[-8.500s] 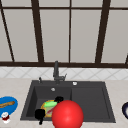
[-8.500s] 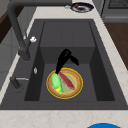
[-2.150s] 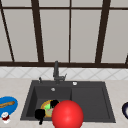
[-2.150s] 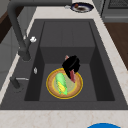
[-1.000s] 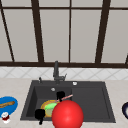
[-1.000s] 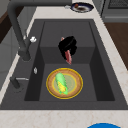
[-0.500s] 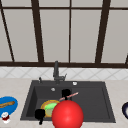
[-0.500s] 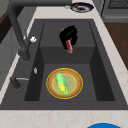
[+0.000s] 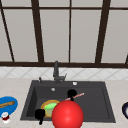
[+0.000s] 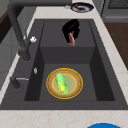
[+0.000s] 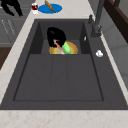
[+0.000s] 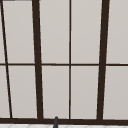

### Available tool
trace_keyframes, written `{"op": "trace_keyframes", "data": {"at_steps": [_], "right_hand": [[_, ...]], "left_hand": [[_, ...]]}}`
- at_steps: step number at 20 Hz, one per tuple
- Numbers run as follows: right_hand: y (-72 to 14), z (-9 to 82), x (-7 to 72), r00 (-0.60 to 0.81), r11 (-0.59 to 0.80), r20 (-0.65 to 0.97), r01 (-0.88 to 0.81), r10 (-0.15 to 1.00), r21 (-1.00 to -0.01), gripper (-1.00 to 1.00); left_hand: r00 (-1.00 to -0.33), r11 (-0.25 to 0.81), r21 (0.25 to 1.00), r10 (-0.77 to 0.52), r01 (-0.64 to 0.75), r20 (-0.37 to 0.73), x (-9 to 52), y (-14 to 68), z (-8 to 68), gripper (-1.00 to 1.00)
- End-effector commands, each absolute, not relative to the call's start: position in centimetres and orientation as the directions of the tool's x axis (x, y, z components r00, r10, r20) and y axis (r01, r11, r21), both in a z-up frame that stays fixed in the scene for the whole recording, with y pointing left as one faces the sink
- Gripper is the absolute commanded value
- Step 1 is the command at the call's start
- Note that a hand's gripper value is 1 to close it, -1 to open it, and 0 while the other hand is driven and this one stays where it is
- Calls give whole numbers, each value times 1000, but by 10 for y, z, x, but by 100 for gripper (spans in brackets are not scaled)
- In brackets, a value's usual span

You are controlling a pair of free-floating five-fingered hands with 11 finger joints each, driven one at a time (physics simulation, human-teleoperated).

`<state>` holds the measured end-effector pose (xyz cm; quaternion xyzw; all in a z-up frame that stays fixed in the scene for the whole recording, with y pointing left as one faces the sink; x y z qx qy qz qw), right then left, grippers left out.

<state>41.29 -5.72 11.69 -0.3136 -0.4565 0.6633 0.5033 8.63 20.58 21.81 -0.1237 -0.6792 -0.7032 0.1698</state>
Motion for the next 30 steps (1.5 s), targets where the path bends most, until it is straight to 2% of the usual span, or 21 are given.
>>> {"op": "trace_keyframes", "data": {"at_steps": [1, 11, 20, 30], "right_hand": [[-80, 121, 407, -251, -47, 56, -384, 966, -922, 100], [-122, 124, 411, -200, -51, 25, -362, 979, -931, 100], [-134, 126, 410, -13, -42, -40, -371, 999, -928, 100], [-186, 140, 409, -61, -50, -30, -360, 998, -931, 100]], "left_hand": [[-912, -20, 913, -71, 407, 405, 86, 206, 218, 0], [-912, -20, 913, -71, 407, 405, 86, 206, 218, 0], [-912, -20, 913, -71, 407, 405, 86, 206, 218, 0], [-912, -20, 913, -71, 407, 405, 86, 206, 218, 0]]}}
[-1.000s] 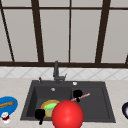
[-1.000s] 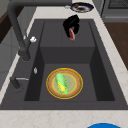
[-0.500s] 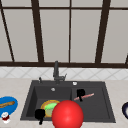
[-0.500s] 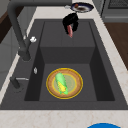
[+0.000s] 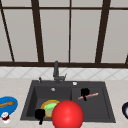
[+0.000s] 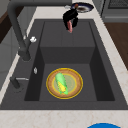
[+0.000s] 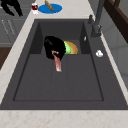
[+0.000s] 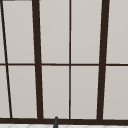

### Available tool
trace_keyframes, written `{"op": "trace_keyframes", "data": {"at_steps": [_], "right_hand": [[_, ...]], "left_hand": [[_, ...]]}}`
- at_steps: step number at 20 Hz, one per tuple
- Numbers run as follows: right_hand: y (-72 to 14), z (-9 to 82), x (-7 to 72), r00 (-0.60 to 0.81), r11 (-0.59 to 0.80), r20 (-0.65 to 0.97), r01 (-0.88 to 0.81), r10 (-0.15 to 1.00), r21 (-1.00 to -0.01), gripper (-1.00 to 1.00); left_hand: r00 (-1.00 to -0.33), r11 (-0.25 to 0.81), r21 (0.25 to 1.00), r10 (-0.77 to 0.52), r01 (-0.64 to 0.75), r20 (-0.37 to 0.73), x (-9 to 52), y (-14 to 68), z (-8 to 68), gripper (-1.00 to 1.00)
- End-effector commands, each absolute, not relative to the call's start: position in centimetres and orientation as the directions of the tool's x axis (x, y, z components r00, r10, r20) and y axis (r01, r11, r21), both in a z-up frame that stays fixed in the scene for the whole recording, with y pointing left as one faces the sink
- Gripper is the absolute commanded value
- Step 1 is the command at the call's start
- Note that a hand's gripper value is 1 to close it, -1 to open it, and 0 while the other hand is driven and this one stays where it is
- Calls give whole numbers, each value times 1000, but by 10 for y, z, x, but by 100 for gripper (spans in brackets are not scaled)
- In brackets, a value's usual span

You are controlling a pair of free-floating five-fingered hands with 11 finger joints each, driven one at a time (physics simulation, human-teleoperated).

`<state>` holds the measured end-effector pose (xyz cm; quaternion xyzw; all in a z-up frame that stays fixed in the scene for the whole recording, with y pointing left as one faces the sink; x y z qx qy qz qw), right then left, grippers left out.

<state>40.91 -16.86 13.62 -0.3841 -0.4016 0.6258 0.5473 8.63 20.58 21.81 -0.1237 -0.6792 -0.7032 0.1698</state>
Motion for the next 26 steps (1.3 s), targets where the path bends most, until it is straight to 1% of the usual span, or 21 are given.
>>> {"op": "trace_keyframes", "data": {"at_steps": [1, 26], "right_hand": [[-192, 140, 409, -59, -52, -33, -359, 998, -932, 100], [-370, 146, 404, -77, -49, -22, -372, 997, -927, 100]], "left_hand": [[-912, -20, 913, -71, 407, 405, 86, 206, 218, 0], [-912, -20, 913, -71, 407, 405, 86, 206, 218, 0]]}}
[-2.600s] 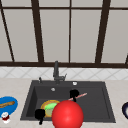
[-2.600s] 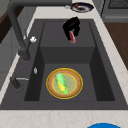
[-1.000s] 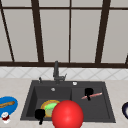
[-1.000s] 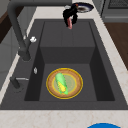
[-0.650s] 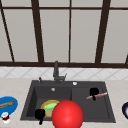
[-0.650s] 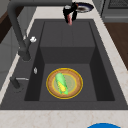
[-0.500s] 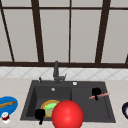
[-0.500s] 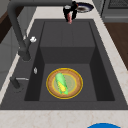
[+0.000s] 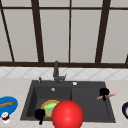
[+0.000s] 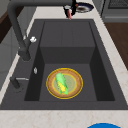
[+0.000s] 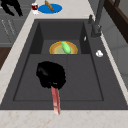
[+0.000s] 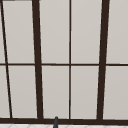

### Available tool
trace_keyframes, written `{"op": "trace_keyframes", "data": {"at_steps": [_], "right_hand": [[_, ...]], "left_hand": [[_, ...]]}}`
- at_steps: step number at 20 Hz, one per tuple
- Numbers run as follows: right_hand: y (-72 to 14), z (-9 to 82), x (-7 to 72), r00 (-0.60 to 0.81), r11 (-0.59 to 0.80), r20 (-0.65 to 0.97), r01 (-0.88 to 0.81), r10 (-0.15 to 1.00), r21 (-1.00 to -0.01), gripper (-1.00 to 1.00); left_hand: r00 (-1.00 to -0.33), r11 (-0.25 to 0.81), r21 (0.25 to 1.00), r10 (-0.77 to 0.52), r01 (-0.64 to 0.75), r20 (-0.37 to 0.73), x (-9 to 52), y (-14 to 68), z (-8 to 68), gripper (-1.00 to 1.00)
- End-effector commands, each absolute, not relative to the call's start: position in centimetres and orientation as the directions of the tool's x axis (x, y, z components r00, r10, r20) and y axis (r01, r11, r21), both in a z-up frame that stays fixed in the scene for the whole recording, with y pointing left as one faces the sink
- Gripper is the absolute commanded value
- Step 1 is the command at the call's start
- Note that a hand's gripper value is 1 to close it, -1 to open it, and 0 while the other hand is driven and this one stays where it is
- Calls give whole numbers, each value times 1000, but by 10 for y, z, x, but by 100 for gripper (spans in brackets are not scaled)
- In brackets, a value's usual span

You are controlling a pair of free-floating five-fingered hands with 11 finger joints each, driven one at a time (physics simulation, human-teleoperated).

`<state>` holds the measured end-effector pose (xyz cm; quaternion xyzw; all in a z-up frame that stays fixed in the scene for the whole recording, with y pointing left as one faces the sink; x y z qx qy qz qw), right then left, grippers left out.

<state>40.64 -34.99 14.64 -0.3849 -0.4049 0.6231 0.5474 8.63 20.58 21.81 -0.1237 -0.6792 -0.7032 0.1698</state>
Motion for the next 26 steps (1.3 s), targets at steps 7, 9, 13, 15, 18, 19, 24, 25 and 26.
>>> {"op": "trace_keyframes", "data": {"at_steps": [7, 9, 13, 15, 18, 19, 24, 25, 26], "right_hand": [[-421, 145, 393, -77, -49, -21, -372, 997, -927, 100], [-436, 145, 389, -78, -49, -21, -373, 997, -926, 100], [-465, 141, 383, -84, -42, -11, -371, 996, -928, 100], [-480, 136, 380, -90, -34, -1, -370, 996, -928, 100], [-501, 125, 376, -102, -18, 21, -369, 995, -929, 100], [-508, 120, 375, -104, -14, 26, -368, 994, -930, 100], [-543, 101, 362, -98, -7, 31, -366, 995, -930, 100], [-549, 96, 356, -93, 1, 37, -363, 995, -932, 100], [-551, 92, 354, -81, 42, 74, -340, 994, -940, 100]], "left_hand": [[-912, -20, 913, -71, 407, 405, 86, 206, 218, 0], [-912, -20, 913, -71, 407, 405, 86, 206, 218, 0], [-912, -20, 913, -71, 407, 405, 86, 206, 218, 0], [-912, -20, 913, -71, 407, 405, 86, 206, 218, 0], [-912, -20, 913, -71, 407, 405, 86, 206, 218, 0], [-912, -20, 913, -71, 407, 405, 86, 206, 218, 0], [-912, -20, 913, -71, 407, 405, 86, 206, 218, 0], [-912, -20, 913, -71, 407, 405, 86, 206, 218, 0], [-912, -20, 913, -71, 407, 405, 86, 206, 218, 0]]}}
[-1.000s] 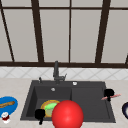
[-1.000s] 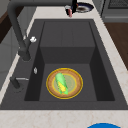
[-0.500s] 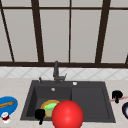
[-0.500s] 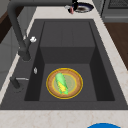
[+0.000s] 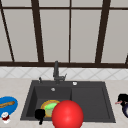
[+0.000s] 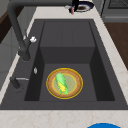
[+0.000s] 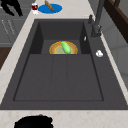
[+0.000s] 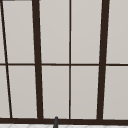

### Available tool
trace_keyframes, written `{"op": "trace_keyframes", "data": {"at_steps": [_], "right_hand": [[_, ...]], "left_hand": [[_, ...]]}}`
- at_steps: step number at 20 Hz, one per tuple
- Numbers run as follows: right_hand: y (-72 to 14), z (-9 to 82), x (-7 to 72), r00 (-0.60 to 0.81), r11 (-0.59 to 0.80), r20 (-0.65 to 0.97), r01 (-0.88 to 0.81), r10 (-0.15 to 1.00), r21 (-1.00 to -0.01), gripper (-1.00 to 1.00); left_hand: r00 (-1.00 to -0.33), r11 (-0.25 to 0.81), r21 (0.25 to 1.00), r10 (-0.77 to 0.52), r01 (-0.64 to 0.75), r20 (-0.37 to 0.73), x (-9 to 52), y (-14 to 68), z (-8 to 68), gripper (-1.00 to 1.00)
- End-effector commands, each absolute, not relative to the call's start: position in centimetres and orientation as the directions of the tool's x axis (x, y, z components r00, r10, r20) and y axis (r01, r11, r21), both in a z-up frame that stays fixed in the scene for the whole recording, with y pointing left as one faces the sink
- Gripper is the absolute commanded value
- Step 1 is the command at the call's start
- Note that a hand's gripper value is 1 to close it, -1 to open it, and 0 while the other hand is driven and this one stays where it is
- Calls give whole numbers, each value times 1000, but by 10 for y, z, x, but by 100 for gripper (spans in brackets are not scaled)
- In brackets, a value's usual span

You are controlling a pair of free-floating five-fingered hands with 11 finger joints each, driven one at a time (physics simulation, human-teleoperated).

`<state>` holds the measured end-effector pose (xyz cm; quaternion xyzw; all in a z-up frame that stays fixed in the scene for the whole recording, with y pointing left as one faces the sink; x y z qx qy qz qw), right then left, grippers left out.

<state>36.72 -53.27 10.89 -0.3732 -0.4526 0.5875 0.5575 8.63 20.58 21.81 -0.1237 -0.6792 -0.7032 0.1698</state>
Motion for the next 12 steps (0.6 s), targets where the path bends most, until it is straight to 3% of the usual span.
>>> {"op": "trace_keyframes", "data": {"at_steps": [1, 8, 12], "right_hand": [[-555, 90, 352, -82, 76, 106, -313, 991, -947, 100], [-579, 116, 346, -137, 260, 282, -158, 950, -953, 100], [-582, 155, 341, -152, 249, 274, -161, 950, -955, 100]], "left_hand": [[-912, -20, 913, -71, 407, 405, 86, 206, 218, 0], [-912, -20, 913, -71, 407, 405, 86, 206, 218, 0], [-912, -20, 913, -71, 407, 405, 86, 206, 218, 0]]}}
